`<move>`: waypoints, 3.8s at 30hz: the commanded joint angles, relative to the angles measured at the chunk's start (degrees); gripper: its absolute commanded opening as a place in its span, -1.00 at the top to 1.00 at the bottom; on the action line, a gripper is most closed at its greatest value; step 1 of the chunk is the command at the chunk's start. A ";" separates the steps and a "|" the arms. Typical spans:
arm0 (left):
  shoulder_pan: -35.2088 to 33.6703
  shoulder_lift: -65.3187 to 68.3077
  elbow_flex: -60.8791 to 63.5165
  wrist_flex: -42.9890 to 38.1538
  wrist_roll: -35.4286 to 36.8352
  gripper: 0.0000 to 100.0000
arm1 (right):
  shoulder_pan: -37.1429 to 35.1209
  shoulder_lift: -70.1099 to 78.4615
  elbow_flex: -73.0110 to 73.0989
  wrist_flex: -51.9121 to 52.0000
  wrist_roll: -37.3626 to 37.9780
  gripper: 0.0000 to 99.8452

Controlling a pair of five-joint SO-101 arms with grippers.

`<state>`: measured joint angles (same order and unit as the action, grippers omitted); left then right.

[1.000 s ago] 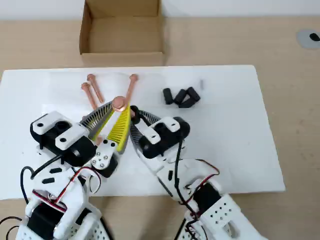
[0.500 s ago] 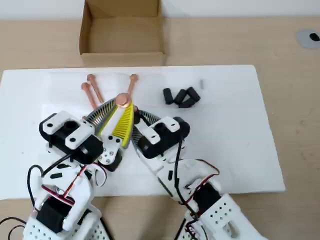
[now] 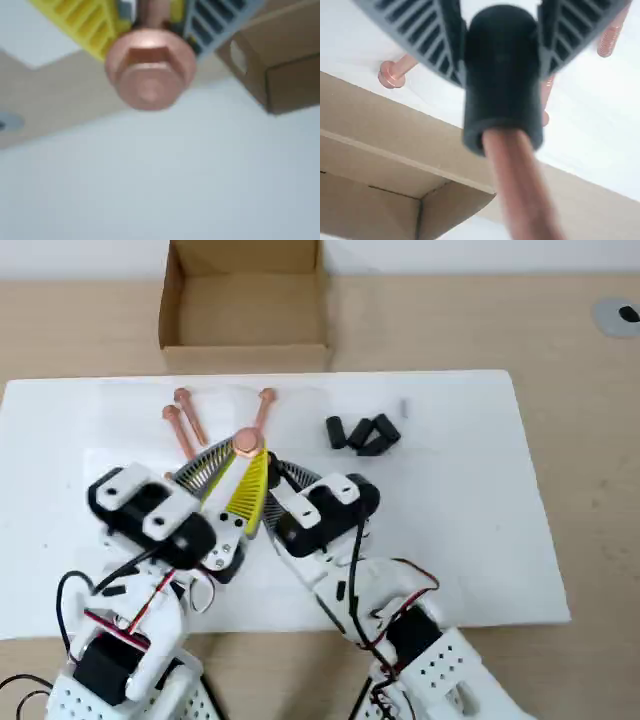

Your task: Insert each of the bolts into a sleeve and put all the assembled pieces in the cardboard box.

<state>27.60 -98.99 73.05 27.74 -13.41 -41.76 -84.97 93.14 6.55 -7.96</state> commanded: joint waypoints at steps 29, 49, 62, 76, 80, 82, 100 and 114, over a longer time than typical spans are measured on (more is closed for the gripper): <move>-8.18 -0.13 -0.88 2.64 5.98 0.65 | -0.57 -1.01 -3.12 -1.23 0.44 0.98; -6.33 -0.13 -6.42 13.01 5.89 0.66 | -0.57 -1.10 -3.21 -1.23 2.81 0.98; -21.36 2.77 -7.30 13.36 6.15 0.66 | -0.31 -1.10 -3.21 -1.23 2.81 0.98; -31.03 63.08 -41.58 40.35 6.24 0.82 | -0.22 -1.01 -3.56 -1.23 2.81 0.98; -31.12 68.88 -48.79 47.03 7.12 0.82 | -0.22 -1.01 -3.56 -1.23 2.81 0.98; -31.12 69.85 -50.55 48.79 9.58 0.82 | -0.13 -1.10 -3.56 -1.23 2.81 0.98; -33.76 110.99 -86.24 50.81 22.59 0.81 | -0.13 -1.10 -3.21 -1.23 2.64 0.98; -33.76 134.73 -110.07 59.08 23.12 0.81 | -0.13 -1.10 -3.03 -1.23 2.64 0.98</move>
<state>-5.63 34.99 -32.44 85.41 10.15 -41.76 -84.88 93.14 6.55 -5.49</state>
